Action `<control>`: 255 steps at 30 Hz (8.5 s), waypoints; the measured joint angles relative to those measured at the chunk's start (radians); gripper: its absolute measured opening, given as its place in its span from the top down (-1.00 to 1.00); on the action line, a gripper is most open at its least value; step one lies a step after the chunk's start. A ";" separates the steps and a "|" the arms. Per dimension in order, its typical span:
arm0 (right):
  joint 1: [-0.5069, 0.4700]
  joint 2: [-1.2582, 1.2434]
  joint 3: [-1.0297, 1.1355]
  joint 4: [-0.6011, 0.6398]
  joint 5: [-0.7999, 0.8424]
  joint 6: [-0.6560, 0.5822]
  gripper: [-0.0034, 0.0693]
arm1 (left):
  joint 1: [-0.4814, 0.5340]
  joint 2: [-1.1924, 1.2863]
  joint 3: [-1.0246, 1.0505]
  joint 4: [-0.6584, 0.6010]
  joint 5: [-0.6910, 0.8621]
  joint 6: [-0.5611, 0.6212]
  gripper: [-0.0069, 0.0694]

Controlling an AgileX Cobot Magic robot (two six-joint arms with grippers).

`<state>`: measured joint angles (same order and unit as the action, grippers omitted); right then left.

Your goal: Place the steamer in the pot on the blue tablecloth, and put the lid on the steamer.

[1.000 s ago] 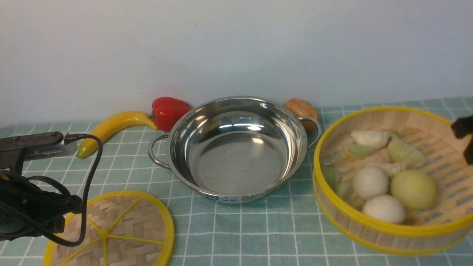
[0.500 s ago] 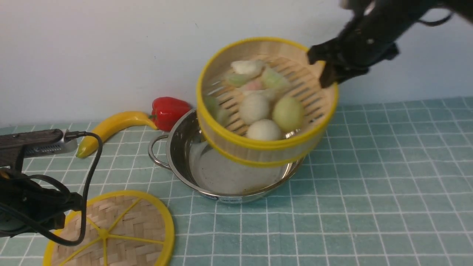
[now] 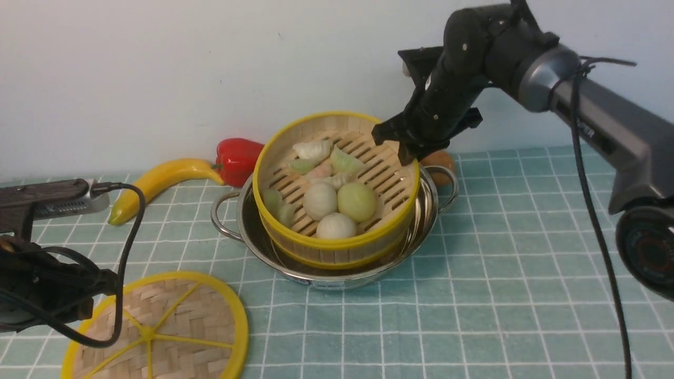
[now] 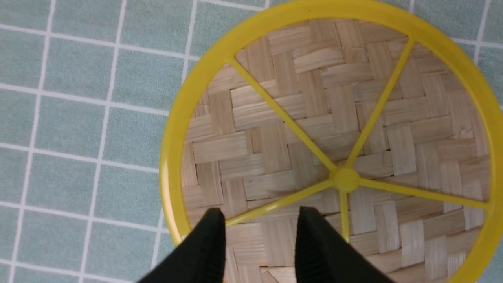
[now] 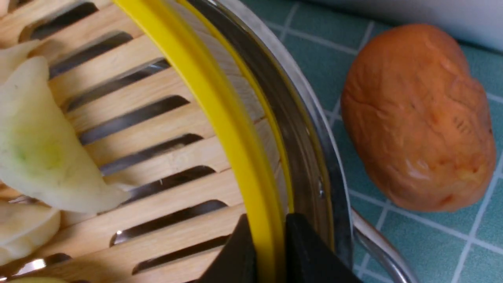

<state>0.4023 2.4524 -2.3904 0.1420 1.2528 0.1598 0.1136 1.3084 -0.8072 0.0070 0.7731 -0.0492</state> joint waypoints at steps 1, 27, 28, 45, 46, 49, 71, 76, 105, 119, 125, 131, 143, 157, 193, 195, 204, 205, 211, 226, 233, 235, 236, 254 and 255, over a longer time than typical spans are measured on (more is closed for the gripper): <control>0.000 0.012 0.000 -0.003 0.000 0.001 0.67 | 0.000 0.000 0.000 0.000 -0.002 0.000 0.18; 0.000 0.035 -0.005 0.069 -0.011 0.011 -0.19 | 0.000 0.011 0.000 -0.080 -0.071 0.059 0.18; 0.000 0.016 -0.005 0.061 -0.012 0.011 -0.27 | 0.000 0.030 0.000 -0.111 -0.072 0.087 0.18; 0.000 -0.463 -0.009 0.120 -0.022 -0.035 -0.43 | 0.000 0.332 -0.001 -0.369 -0.144 0.286 0.18; 0.000 -0.481 -0.010 0.116 -0.023 -0.035 -0.43 | 0.000 0.333 -0.003 -0.373 -0.143 0.296 0.18; 0.000 -0.505 -0.011 0.110 -0.023 -0.035 -0.43 | 0.000 0.335 -0.004 -0.379 -0.141 0.297 0.26; 0.000 -0.818 0.210 -0.308 -0.021 -0.036 -0.44 | -0.042 0.181 -0.575 0.130 0.409 0.032 0.51; 0.000 -1.037 0.445 -0.326 -0.022 -0.033 -0.44 | -0.247 0.270 -0.737 -0.024 0.356 0.103 0.51; 0.000 -1.610 0.956 -0.285 -0.017 0.139 -0.44 | -0.543 0.890 -1.237 0.005 0.321 0.083 0.51; 0.000 -1.610 0.956 -0.282 -0.017 0.140 -0.44 | -0.543 0.913 -1.238 0.003 0.295 0.085 0.51; 0.000 -1.610 0.956 -0.282 -0.017 0.140 -0.44 | -0.543 0.914 -1.238 0.003 0.292 0.085 0.51; 0.000 -1.610 0.956 -0.282 -0.017 0.140 -0.44 | -0.545 0.920 -1.276 0.003 0.324 0.085 0.51; 0.000 -1.610 0.961 -0.282 -0.017 0.140 -0.34 | -0.553 0.963 -1.323 0.004 0.359 0.083 0.51; 0.000 -1.610 0.961 -0.282 -0.017 0.140 -0.22 | -0.553 0.968 -1.330 0.011 0.351 0.078 0.51; 0.000 -1.744 1.177 -0.352 -0.024 0.063 -0.04 | -0.553 0.590 -1.702 0.105 0.440 0.090 0.16; 0.000 -1.789 1.251 -0.381 -0.029 0.064 0.06 | -0.553 0.546 -1.701 0.075 0.440 0.094 0.42; 0.000 -2.135 1.730 -0.536 -0.265 0.232 0.87 | -0.554 0.225 -1.359 -0.007 0.440 0.175 0.88; 0.000 -2.155 1.757 -0.540 -0.278 0.241 0.92 | -0.554 0.186 -1.289 0.002 0.440 0.181 0.88; 0.000 -2.183 1.849 -0.549 -0.296 0.253 0.95 | -0.554 0.001 -0.887 0.020 0.382 0.188 0.88; 0.000 -2.183 1.852 -0.297 -0.297 0.282 0.90 | -0.554 -0.454 -0.103 0.004 -0.146 0.115 0.88; 0.000 -2.183 1.852 -0.214 -0.298 0.282 0.87 | -0.554 -0.489 -0.086 -0.050 -0.144 0.105 0.84; 0.000 -2.183 1.852 -0.196 -0.298 0.282 0.86 | -0.554 -0.485 -0.085 -0.052 -0.144 0.105 0.84; 0.000 -2.183 1.852 -0.195 -0.298 0.282 0.86 | -0.554 -0.484 -0.085 -0.052 -0.144 0.104 0.83; 0.000 -2.183 1.852 -0.190 -0.304 0.282 0.70 | -0.305 -0.689 0.391 0.203 -0.617 0.099 0.68; 0.000 -2.183 1.852 -0.190 -0.305 0.282 0.69 | -0.275 -0.727 0.451 0.204 -0.676 0.086 0.67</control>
<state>0.4023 0.2690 -0.5382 -0.0478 0.9474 0.4414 -0.1614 0.5811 -0.3564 0.2115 0.0972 0.0370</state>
